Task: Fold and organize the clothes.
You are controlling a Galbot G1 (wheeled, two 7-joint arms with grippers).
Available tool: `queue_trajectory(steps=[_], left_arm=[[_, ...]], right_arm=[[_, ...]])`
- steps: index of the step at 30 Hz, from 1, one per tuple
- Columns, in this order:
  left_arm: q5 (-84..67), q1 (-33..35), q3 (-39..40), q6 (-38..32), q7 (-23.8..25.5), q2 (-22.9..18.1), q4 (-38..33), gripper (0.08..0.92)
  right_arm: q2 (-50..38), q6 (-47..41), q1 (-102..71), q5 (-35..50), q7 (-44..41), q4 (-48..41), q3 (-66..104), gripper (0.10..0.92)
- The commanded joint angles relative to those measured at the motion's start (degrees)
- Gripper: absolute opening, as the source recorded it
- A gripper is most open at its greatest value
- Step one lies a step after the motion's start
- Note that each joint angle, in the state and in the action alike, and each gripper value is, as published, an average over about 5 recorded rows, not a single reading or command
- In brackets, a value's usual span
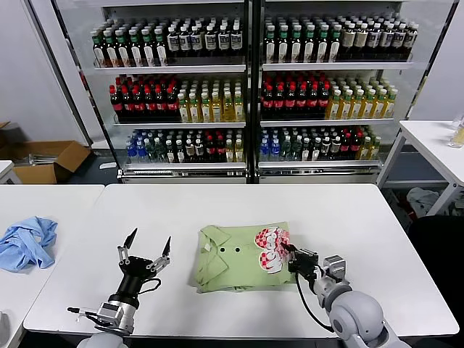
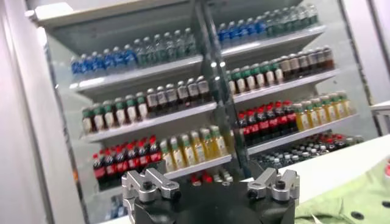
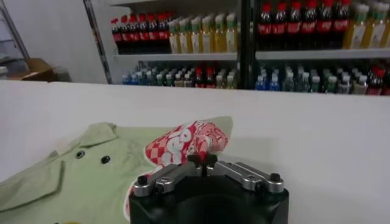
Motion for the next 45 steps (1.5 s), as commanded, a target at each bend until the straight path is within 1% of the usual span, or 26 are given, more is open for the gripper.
queue_trajectory(steps=[1, 3, 5, 9, 13, 18, 22, 25, 28, 31, 35, 38, 40, 43, 45], left_arm=[[9.2, -1.3, 1.2, -7.7, 1.2, -0.2, 3.9, 0.823], [14.4, -1.5, 1.0, -10.1, 0.3, -0.5, 4.4, 0.823], [19.8, -1.7, 1.3, -12.0, -0.8, -1.0, 5.2, 0.823], [24.0, -2.0, 2.4, -12.3, -2.6, -1.9, 5.2, 0.823], [26.2, -3.5, 1.4, -12.3, -2.3, -2.1, 6.4, 0.822], [24.6, -4.7, 0.4, -12.6, -2.0, -2.4, 8.0, 0.823], [23.4, -5.3, -0.6, -11.1, -1.7, -2.6, 8.1, 0.823], [22.0, -6.0, -1.7, -10.3, -1.7, -2.5, 9.5, 0.822], [19.5, -6.7, -2.3, -9.6, -1.8, -2.5, 10.0, 0.823], [18.1, -7.3, -2.8, -7.9, -2.5, -2.6, 9.7, 0.823], [16.0, -8.2, -3.2, -7.0, -2.6, -2.3, 9.8, 0.822], [13.5, -8.4, -3.0, -6.8, -2.0, -2.0, 9.5, 0.823], [10.8, -8.6, -2.9, -6.7, -0.6, -1.8, 9.1, 0.823], [5.5, -9.0, -2.4, -6.1, 1.3, -1.5, 8.3, 0.823], [3.2, -9.5, -2.1, -5.3, 0.9, -1.5, 8.0, 0.823]], right_arm=[[-0.3, 8.1, -3.3, -6.9, -6.4, -3.0, 3.7, 0.121], [0.0, 9.8, -3.8, -5.7, -5.5, -2.0, 3.8, 0.132], [0.3, 10.0, -4.4, -5.4, -3.8, -0.4, 3.8, 0.168], [0.2, 8.8, -6.2, -7.4, -2.0, 3.1, 5.3, 0.280], [-0.4, 9.0, -8.6, -9.2, -3.7, 5.0, 8.0, 0.401], [0.7, 10.7, -9.5, -9.9, -3.9, 5.9, 8.7, 0.540], [1.7, 12.4, -8.0, -10.7, -3.5, 4.8, 8.7, 0.661], [1.6, 13.2, -6.9, -11.9, -4.0, 4.4, 8.8, 0.745], [1.4, 13.6, -5.4, -12.6, -3.9, 3.8, 8.7, 0.804], [1.2, 14.5, -3.5, -12.7, -3.7, 2.5, 8.7, 0.820], [0.8, 14.9, -1.5, -12.5, -3.7, 0.6, 9.0, 0.823], [0.6, 14.8, -0.6, -12.3, -3.6, -0.8, 9.5, 0.823], [0.5, 14.7, 0.0, -12.2, -3.5, -1.7, 10.0, 0.823], [0.3, 15.5, 1.3, -15.0, -3.9, -4.3, 11.2, 0.822], [0.3, 17.3, 2.3, -17.6, -4.6, -6.8, 11.9, 0.823]])
